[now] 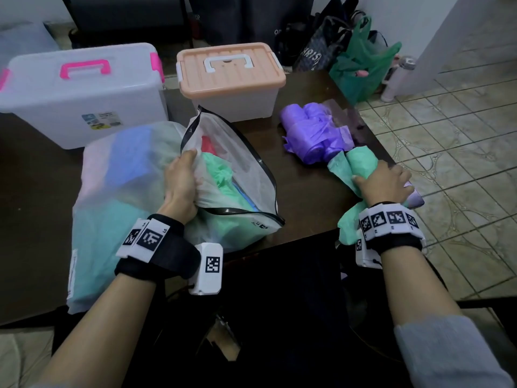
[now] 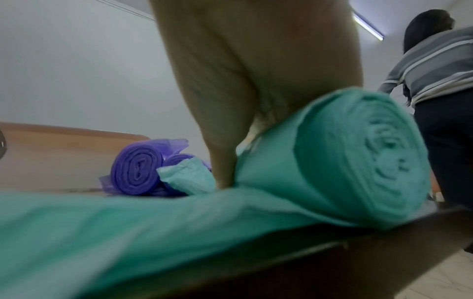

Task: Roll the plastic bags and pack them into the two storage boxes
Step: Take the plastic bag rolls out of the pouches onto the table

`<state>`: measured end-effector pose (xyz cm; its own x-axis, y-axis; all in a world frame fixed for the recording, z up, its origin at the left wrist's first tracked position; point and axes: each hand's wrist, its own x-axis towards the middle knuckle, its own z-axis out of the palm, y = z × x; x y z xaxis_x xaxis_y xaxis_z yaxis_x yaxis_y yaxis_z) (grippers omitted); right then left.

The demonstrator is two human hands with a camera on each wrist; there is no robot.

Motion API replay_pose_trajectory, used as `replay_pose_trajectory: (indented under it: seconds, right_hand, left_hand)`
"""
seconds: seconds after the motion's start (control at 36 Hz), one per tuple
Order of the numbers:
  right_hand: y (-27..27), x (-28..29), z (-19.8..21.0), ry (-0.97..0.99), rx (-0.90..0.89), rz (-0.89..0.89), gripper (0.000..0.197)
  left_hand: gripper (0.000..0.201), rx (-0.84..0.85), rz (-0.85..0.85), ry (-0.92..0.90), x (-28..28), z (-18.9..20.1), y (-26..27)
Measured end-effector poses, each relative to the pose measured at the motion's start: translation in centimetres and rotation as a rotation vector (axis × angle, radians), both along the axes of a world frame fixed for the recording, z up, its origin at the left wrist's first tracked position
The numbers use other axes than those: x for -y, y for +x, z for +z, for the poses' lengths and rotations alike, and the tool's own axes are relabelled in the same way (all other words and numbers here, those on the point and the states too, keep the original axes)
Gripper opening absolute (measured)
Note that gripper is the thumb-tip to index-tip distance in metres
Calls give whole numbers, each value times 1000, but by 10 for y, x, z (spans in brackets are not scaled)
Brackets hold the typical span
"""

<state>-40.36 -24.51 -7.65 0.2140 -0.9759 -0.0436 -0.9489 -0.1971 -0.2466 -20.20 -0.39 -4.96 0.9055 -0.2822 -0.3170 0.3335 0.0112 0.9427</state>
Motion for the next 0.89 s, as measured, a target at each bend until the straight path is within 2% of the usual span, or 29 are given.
replay_pose_trajectory:
  seconds: [0.28, 0.42, 0.47, 0.53, 0.61, 0.69, 0.78, 0.83, 0.89]
  right_hand:
    - [11, 9, 0, 32, -32, 28, 66]
    - [10, 8, 9, 76, 0, 12, 80]
    - [13, 1, 22, 6, 65, 26, 79]
    - [20, -10, 37, -98, 173, 56, 70]
    - [40, -31, 62, -141, 407, 163, 53]
    - [67, -66, 80, 25, 632, 370, 34]
    - [92, -112, 84, 392, 739, 527, 15]
    - [102, -139, 84, 587, 680, 655, 21]
    - [108, -159, 82, 683, 487, 790, 39]
  left_hand:
    - [17, -13, -3, -18, -2, 3, -2]
    - [16, -27, -16, -23, -2, 4, -3]
    - [18, -45, -28, -32, -3, 6, -3]
    - [22, -78, -46, -48, -5, 7, -2]
    - [42, -123, -93, -58, -9, 11, 0]
    - [51, -137, -97, -19, -16, 16, 0]
    - [50, -135, -127, 3, -19, 19, -1]
    - [43, -120, -127, 26, -20, 20, 2]
    - [43, -97, -117, 47, -23, 21, 7]
